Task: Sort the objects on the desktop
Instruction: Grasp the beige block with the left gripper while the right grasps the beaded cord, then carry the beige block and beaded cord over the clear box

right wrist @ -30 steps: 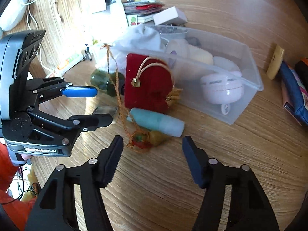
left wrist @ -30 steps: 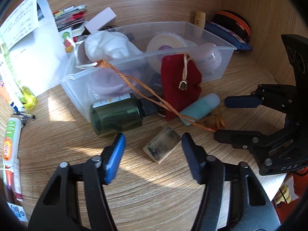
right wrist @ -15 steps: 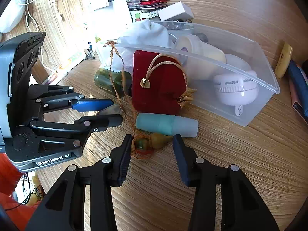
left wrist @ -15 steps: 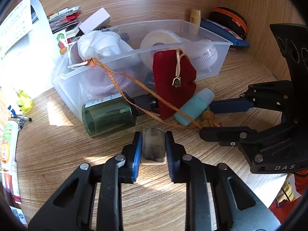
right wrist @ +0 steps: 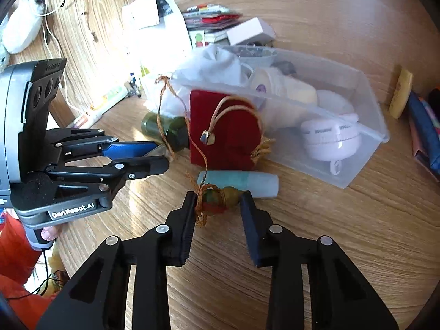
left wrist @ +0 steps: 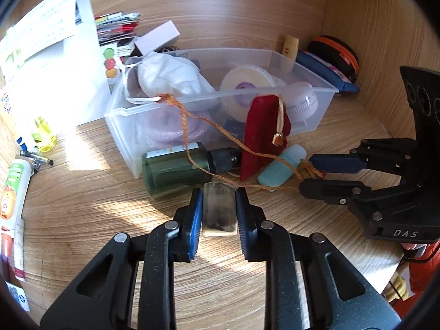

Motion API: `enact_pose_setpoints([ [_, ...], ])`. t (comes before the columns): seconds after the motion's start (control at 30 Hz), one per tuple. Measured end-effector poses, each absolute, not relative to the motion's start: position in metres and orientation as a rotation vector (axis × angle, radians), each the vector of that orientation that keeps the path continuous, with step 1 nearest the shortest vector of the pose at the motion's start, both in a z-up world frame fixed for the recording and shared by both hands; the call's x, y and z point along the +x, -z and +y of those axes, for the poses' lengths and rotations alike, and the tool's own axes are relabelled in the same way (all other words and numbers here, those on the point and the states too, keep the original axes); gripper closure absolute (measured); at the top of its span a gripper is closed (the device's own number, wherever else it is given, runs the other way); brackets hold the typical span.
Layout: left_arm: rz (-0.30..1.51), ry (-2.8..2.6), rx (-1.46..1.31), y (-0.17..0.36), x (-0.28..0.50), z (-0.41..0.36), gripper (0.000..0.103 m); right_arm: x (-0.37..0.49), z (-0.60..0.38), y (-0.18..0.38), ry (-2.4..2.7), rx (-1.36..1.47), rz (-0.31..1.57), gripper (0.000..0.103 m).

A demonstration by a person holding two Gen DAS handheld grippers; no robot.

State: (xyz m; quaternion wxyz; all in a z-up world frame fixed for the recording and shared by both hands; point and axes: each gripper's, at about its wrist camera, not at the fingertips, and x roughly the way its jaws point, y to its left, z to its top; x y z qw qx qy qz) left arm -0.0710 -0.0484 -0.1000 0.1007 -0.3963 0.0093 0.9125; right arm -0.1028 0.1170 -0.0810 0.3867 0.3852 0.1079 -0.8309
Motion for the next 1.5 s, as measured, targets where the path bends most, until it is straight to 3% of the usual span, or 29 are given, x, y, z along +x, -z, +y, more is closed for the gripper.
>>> enact_pose_setpoints([
  [0.4,-0.068,-2.727,-1.109,0.092,-0.063,-0.06,0.08,-0.102,0.133,0.058,2.107,0.909,0.149,0.074],
  [0.77,-0.09,-2.743,-1.077,0.082,-0.06,-0.064,0.08,-0.086,0.131,0.009,2.16,0.749,0.224,0.074],
  [1.5,-0.065,-2.839,-0.892,0.022,-0.065,-0.087,0.08,-0.143,0.131,-0.041,2.341,0.651,0.276,0.074],
])
